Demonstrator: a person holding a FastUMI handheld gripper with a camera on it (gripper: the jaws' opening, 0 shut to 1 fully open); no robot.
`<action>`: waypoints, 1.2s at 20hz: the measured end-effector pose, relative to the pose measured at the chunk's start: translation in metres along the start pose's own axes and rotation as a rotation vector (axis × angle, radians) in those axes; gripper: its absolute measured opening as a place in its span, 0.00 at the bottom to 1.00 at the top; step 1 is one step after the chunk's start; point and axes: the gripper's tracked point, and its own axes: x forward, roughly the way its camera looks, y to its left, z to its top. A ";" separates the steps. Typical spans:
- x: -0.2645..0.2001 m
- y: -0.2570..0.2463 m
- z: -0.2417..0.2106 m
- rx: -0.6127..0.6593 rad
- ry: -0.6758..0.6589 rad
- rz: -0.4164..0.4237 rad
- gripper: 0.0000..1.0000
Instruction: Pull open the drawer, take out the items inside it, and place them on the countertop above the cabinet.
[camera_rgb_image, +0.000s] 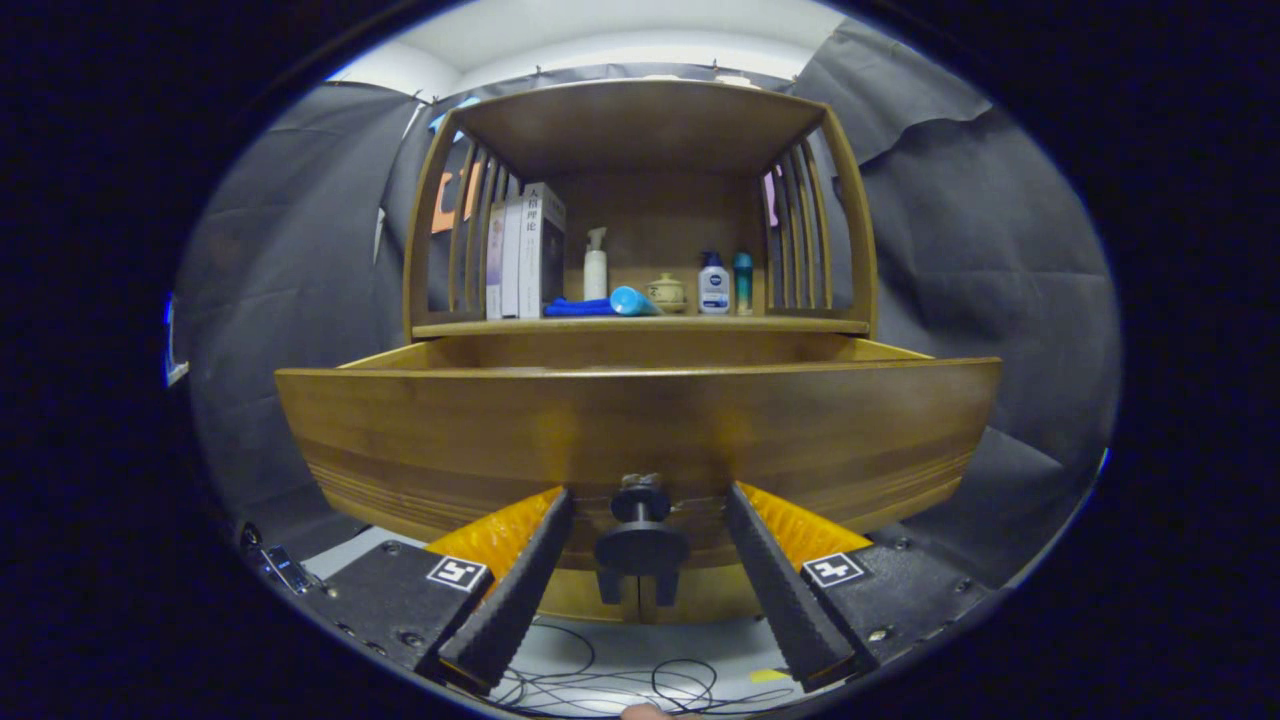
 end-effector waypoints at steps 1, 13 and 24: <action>0.003 0.000 0.002 -0.001 -0.002 -0.002 1.00; 0.045 0.001 0.019 0.019 0.031 -0.003 1.00; 0.099 0.003 0.032 0.040 0.098 -0.006 1.00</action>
